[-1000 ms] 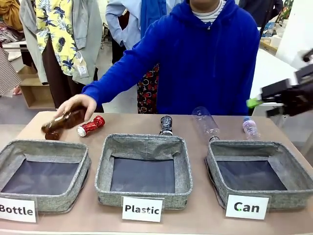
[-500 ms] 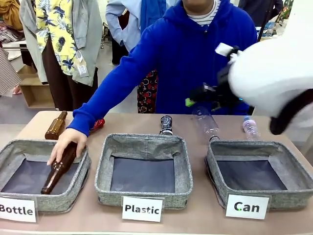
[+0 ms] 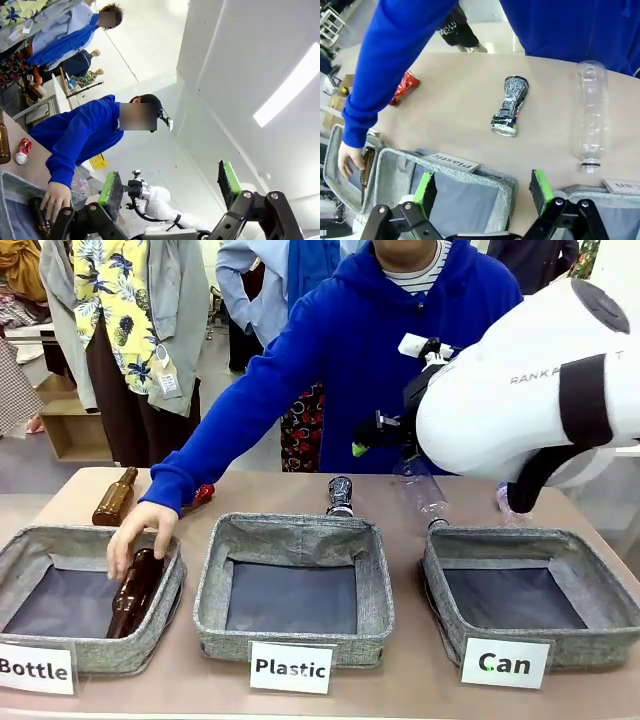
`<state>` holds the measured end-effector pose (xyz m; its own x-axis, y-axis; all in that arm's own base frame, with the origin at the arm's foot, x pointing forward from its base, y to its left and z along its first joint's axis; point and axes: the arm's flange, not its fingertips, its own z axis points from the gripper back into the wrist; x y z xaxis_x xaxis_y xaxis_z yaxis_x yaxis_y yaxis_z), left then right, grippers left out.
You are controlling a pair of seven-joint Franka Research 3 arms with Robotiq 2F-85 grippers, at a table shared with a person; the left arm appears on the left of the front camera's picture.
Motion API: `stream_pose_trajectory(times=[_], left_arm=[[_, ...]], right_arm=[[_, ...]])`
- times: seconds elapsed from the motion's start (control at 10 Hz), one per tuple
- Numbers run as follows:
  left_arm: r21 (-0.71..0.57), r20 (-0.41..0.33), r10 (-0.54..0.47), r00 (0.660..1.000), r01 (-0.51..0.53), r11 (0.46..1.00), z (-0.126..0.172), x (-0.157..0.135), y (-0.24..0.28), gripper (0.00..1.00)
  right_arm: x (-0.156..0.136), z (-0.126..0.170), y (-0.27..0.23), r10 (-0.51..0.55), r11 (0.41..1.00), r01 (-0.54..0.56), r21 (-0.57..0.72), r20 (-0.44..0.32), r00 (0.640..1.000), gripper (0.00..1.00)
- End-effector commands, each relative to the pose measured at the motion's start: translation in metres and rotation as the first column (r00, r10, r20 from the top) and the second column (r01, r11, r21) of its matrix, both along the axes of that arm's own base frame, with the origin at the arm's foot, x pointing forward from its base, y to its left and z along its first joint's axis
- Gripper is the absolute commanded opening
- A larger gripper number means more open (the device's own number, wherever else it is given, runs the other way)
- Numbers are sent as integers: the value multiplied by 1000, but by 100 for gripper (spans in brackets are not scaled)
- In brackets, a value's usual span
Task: Sort the can waste into the basket.
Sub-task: Pick up the can waste from the table and place it in the right Fabric basket.
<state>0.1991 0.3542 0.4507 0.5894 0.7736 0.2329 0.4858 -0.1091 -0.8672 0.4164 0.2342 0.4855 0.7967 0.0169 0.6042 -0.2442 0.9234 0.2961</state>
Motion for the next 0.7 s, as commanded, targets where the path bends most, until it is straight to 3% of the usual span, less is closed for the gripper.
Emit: stream_pose_trajectory(times=[0.0,0.1,0.3,0.4,0.5,0.6], left_arm=[[67,-6,-94,996,94,993,-4,4,3,100],[102,-7,-159,987,159,982,4,16,-27,100],[234,-74,-350,934,357,904,9,37,-99,100],[309,-133,-432,892,451,837,6,47,-139,100],[419,-209,-448,869,493,763,-2,51,-167,100],[224,-112,-368,923,384,896,8,47,-102,100]], right_arm=[[3,-5,4,3,1000,-3,-9,-8,1000,100],[7,-10,0,55,998,-56,-16,-50,997,100],[31,-8,15,57,998,-59,-21,-99,993,100],[44,-7,26,71,997,-74,-20,-110,991,100],[50,-5,29,91,995,-94,-15,-124,988,100],[44,-2,5,99,995,-97,23,-135,986,100]])
